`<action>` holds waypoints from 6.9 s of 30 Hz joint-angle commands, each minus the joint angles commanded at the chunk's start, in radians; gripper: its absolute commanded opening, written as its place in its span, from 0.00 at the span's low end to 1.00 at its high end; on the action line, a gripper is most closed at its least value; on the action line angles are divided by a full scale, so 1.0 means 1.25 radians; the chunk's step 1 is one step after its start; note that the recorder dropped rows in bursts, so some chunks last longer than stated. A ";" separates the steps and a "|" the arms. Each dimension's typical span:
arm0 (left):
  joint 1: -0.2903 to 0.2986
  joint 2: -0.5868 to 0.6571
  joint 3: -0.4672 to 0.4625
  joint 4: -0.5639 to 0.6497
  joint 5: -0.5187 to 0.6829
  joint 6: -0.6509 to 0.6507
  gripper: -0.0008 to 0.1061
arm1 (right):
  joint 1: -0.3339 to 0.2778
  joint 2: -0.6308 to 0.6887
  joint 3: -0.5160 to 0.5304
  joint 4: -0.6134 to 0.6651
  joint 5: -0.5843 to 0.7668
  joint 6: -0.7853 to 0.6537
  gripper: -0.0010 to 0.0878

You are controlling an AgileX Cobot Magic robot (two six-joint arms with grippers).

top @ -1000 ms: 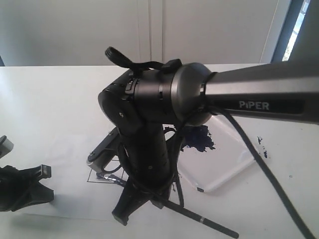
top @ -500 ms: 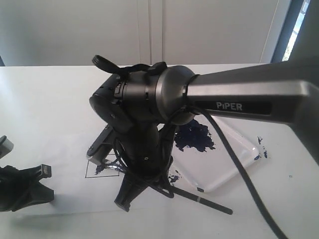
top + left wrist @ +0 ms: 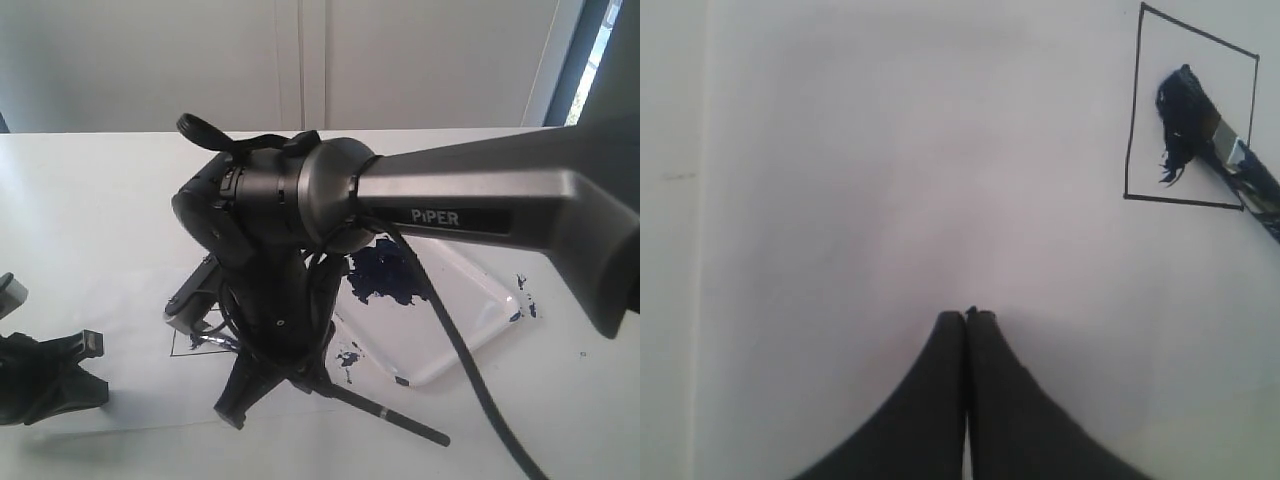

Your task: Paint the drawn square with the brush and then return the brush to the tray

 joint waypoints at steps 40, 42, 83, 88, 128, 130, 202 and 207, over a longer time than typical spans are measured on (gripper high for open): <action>0.000 0.000 0.000 0.000 -0.017 0.003 0.01 | -0.013 -0.033 0.000 -0.016 0.000 -0.011 0.01; 0.000 0.000 0.000 0.000 -0.017 0.003 0.01 | -0.013 -0.043 0.000 -0.004 0.000 -0.018 0.01; 0.000 0.000 0.000 0.000 -0.024 0.003 0.01 | -0.004 0.068 -0.080 -0.037 0.000 -0.015 0.01; 0.000 0.000 0.000 0.000 -0.024 0.003 0.01 | 0.002 0.069 -0.087 -0.039 0.000 -0.015 0.01; 0.000 0.000 0.000 0.000 -0.023 -0.001 0.01 | -0.015 0.069 -0.102 -0.121 0.000 0.017 0.01; 0.000 0.000 0.000 0.000 -0.023 -0.001 0.01 | -0.023 0.066 -0.091 -0.121 0.000 0.017 0.01; 0.000 0.081 -0.074 0.000 -0.055 -0.001 0.01 | 0.012 -0.074 0.080 -0.078 0.000 -0.010 0.01; 0.000 0.081 -0.074 -0.001 -0.061 -0.001 0.01 | 0.012 -0.072 0.080 -0.080 0.000 -0.010 0.01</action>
